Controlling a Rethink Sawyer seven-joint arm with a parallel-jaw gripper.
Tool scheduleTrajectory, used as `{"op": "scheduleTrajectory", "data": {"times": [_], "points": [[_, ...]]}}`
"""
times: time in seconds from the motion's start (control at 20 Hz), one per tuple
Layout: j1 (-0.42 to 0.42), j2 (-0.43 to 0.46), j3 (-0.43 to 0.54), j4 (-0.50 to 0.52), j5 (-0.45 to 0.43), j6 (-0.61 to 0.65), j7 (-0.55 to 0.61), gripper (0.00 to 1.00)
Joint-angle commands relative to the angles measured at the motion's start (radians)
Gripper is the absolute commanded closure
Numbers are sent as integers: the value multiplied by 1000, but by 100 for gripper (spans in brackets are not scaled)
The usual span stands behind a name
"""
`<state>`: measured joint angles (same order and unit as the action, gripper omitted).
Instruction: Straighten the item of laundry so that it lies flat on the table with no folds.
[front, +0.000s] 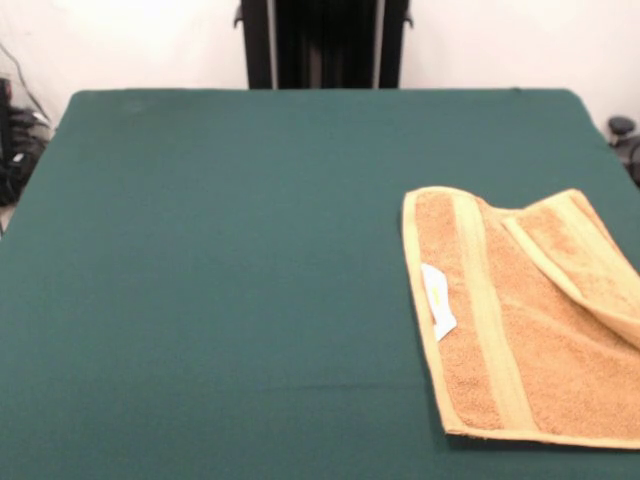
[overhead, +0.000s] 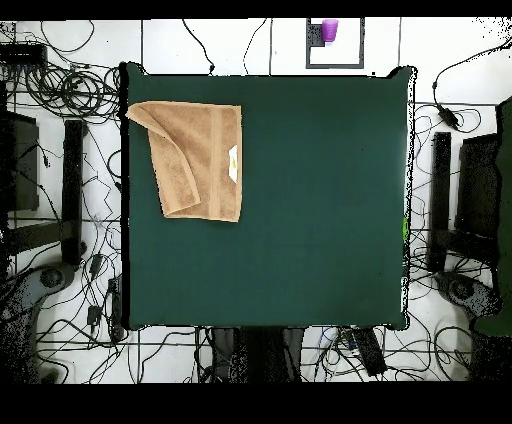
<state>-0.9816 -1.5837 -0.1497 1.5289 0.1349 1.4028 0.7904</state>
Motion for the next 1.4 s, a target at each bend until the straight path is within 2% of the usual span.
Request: {"op": "scheduleTrajectory", "data": {"times": [0.05, 0.3, 0.65, 1.05, 1.2, 1.4], "points": [[76, 11, -60, 198, -9, -46, 216, 0], [102, 19, -81, 184, -19, -31, 242, 0], [189, 1, -137, 264, 6, -120, 338, 0], [279, -1, -184, 254, -8, -131, 445, 0], [298, 4, -200, 253, -3, -140, 453, 0], [294, 21, -214, 281, 35, -185, 409, 0]]}}
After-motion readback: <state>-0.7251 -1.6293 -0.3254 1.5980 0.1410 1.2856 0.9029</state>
